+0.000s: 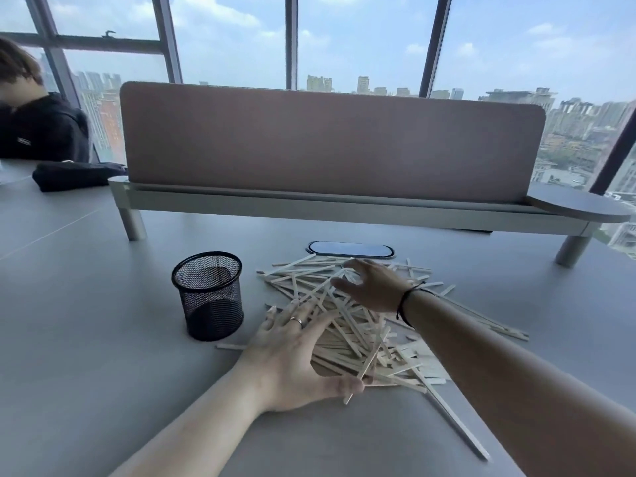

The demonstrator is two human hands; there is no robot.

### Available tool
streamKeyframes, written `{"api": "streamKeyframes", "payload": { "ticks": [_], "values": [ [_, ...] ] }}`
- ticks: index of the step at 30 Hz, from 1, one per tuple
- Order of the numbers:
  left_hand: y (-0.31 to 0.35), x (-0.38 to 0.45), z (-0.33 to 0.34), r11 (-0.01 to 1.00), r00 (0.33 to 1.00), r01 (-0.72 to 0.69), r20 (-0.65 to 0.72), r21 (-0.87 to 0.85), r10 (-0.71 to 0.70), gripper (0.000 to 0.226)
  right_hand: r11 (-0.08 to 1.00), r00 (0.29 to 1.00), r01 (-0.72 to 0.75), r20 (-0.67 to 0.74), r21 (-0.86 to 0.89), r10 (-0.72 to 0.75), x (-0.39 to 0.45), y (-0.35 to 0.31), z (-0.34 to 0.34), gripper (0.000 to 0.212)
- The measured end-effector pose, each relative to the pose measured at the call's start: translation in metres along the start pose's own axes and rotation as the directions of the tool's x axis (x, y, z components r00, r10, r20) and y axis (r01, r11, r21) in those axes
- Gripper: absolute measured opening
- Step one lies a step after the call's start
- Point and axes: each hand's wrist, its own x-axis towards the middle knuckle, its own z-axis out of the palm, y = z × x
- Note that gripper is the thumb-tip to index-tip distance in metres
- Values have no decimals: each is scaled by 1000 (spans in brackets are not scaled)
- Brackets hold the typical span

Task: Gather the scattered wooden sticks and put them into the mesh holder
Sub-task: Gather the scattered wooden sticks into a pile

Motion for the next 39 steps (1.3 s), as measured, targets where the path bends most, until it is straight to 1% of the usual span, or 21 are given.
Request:
{"api": "streamKeyframes", "payload": {
  "ticks": [2,4,7,9,11,14,16,19,21,23,25,27,29,30,32,34,36,37,39],
  "values": [
    [-3,2,-1,1000,1000,-8,-13,-6,8,108,999,998,39,59,-24,-37,26,-14,12,78],
    [-6,2,1,1000,999,-13,-52,-26,12,101,992,992,91,93,-82,-84,47,-31,22,75],
    [-11,4,2,999,995,-29,-100,-31,26,93,977,986,150,98,-149,-136,66,-49,31,79],
    [-12,4,2,999,994,-42,-102,-30,39,89,975,983,162,106,-152,-147,75,-50,35,84],
    [-11,5,3,998,993,-57,-107,-33,53,87,973,979,166,143,-158,-144,81,-49,38,87],
    [-13,5,4,998,989,-62,-134,-35,56,86,968,976,177,156,-180,-150,82,-50,38,87],
    [-14,6,4,997,988,-61,-145,-40,55,88,967,976,183,150,-176,-157,75,-50,37,82],
    [-14,6,2,998,988,-56,-143,-34,51,90,978,979,154,158,-140,-131,54,-47,34,76],
    [-13,5,-1,998,987,-55,-152,-37,48,90,981,977,145,172,-126,-123,33,-43,32,69],
    [-11,3,-3,996,982,-77,-179,-44,68,95,978,975,161,175,-135,-136,9,-38,31,60],
    [-10,2,-2,994,980,-87,-184,-60,74,105,981,979,150,159,-119,-130,-19,-36,26,58],
    [-7,0,-3,997,993,-50,-110,-65,42,118,988,978,145,158,-58,-134,-45,-36,21,57],
    [-1,-4,-5,1000,1000,-22,-18,-19,22,124,989,975,138,167,62,-146,-64,-34,14,54],
    [2,-5,-5,1000,1000,-23,6,-2,23,125,985,976,128,162,113,-146,-70,-32,10,56],
    [5,-7,-4,999,999,-32,12,8,32,125,984,984,134,106,119,-147,-73,-22,-3,61],
    [4,-8,-2,1000,1000,-28,4,4,28,122,989,993,119,-5,86,-119,-65,-5,-13,60],
    [1,-7,-3,1000,1000,-26,-12,3,26,118,998,996,29,-90,62,-24,-51,20,-20,61],
    [1,-7,-3,999,999,-32,-27,3,32,115,999,994,-31,-102,41,35,-43,33,-22,63],
    [3,-7,-6,999,998,-51,-46,-5,51,107,990,987,-143,-78,-3,143,-30,57,-19,68]
  ]
}}
